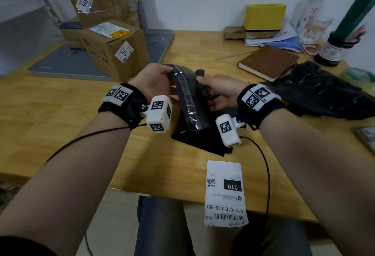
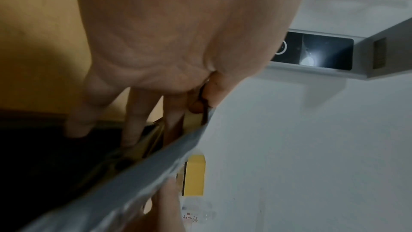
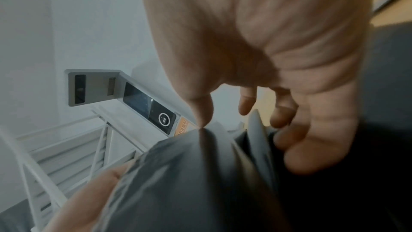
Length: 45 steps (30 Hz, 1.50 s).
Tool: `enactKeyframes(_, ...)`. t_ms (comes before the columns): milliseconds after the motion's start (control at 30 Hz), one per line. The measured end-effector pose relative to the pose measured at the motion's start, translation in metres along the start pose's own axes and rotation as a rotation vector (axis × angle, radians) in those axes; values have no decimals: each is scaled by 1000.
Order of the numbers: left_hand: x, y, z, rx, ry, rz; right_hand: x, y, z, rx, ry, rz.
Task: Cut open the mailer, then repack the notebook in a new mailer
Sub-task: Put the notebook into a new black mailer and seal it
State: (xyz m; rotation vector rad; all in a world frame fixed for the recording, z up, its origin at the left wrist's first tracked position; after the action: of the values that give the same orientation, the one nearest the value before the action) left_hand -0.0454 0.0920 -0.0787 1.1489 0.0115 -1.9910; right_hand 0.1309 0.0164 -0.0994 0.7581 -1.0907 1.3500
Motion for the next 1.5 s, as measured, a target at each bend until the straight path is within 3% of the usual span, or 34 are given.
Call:
enactKeyframes(100, -7, 16, 3, -9, 98, 46, 9, -6, 9, -15, -59, 72)
enactKeyframes(233, -24, 44, 10, 74, 260, 203, 19, -8, 19, 22, -149, 31)
enactKeyframes(467, -43, 74, 25, 248, 443, 331, 43, -19, 35, -162, -435, -87)
enactKeyframes(600, -48, 77, 28, 101, 484, 294, 53, -37, 49, -386, -572, -86)
enactKeyframes(767, -29, 72, 15, -212, 307, 139, 41, -76, 68, -618, -537, -198)
enactKeyframes(900, 7, 81, -9, -408, 9, -122, 8, -102, 77, -671, -371, -405)
enactKeyframes(1000, 31, 89, -26, -385, -195, -270, -19, -101, 81, -547, -120, -441)
enactKeyframes(1100, 37, 96, -34, -378, -276, -334, -36, -88, 86, -395, 51, -461)
enactKeyframes(1367, 42, 93, -29, -375, -330, -457, -34, -62, 78, -287, 76, -574)
enactKeyframes(1500, 46, 79, -23, -365, -281, -481, -30, -44, 70, -241, 88, -593)
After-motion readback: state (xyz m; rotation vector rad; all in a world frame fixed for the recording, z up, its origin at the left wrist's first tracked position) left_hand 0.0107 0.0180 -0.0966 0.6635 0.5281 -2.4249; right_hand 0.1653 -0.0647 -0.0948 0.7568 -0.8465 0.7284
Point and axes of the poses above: each hand's wrist, its own z-axis away from the middle knuckle, its own y-axis out of the palm, x = y × z, the point moved 3 cm from there along -z, towards the middle knuckle, and after that the axes turned 10 degrees about -y, right-handed, at the moved point
